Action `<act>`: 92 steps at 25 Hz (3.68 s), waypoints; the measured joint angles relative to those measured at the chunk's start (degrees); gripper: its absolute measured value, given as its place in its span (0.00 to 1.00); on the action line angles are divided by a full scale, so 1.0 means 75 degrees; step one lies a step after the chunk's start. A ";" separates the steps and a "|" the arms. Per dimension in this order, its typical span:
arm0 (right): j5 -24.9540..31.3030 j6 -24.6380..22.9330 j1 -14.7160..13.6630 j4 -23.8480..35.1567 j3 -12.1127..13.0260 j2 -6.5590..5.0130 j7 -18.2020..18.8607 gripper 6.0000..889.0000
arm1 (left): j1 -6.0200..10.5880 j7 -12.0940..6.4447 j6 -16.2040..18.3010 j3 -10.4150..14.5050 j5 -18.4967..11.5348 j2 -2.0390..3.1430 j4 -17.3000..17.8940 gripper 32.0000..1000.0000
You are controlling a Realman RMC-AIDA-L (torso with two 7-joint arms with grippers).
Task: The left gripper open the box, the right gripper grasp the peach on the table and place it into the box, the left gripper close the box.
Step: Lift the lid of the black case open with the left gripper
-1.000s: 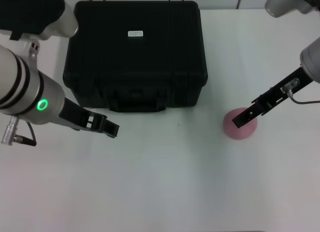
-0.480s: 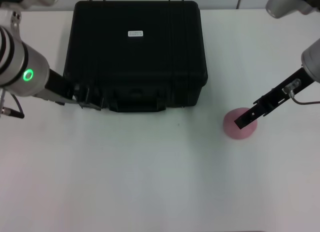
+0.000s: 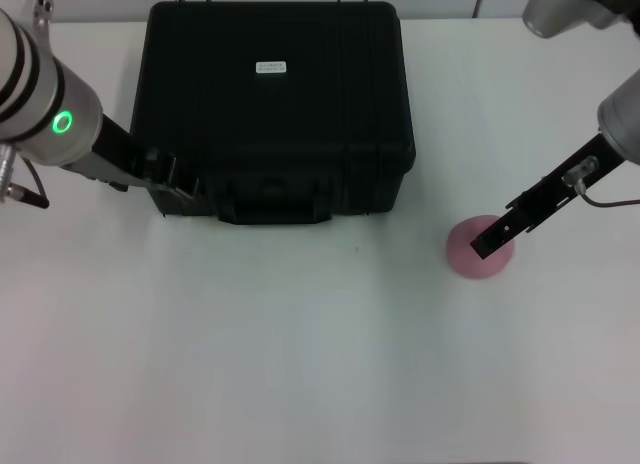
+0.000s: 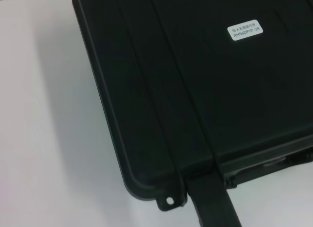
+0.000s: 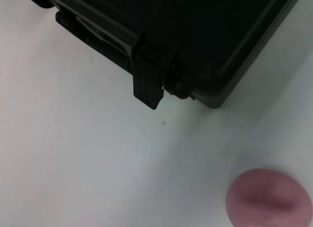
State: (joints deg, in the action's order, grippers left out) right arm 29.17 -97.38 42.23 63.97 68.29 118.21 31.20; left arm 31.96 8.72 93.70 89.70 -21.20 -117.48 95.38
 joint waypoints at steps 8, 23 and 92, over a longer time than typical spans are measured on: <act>-0.0023 0.0012 0.0065 -0.0083 0.0083 -0.0006 0.0000 0.93 | 0.0136 -0.0156 -0.0222 -0.0163 -0.0007 -0.0004 -0.0189 0.75; -0.0023 0.0083 0.0207 -0.0391 0.0094 -0.0012 0.0011 0.93 | 0.0348 -0.0358 -0.0540 -0.0496 -0.0017 -0.0017 -0.0827 0.78; -0.0023 0.0164 0.0276 -0.0479 0.0094 -0.0012 0.0053 0.93 | 0.0895 -0.0471 -0.0939 -0.0417 -0.0079 -0.0028 -0.2141 0.48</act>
State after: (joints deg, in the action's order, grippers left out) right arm 29.00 -96.15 44.30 60.38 68.99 118.12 31.59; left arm 38.67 5.19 86.66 86.57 -21.79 -117.69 79.32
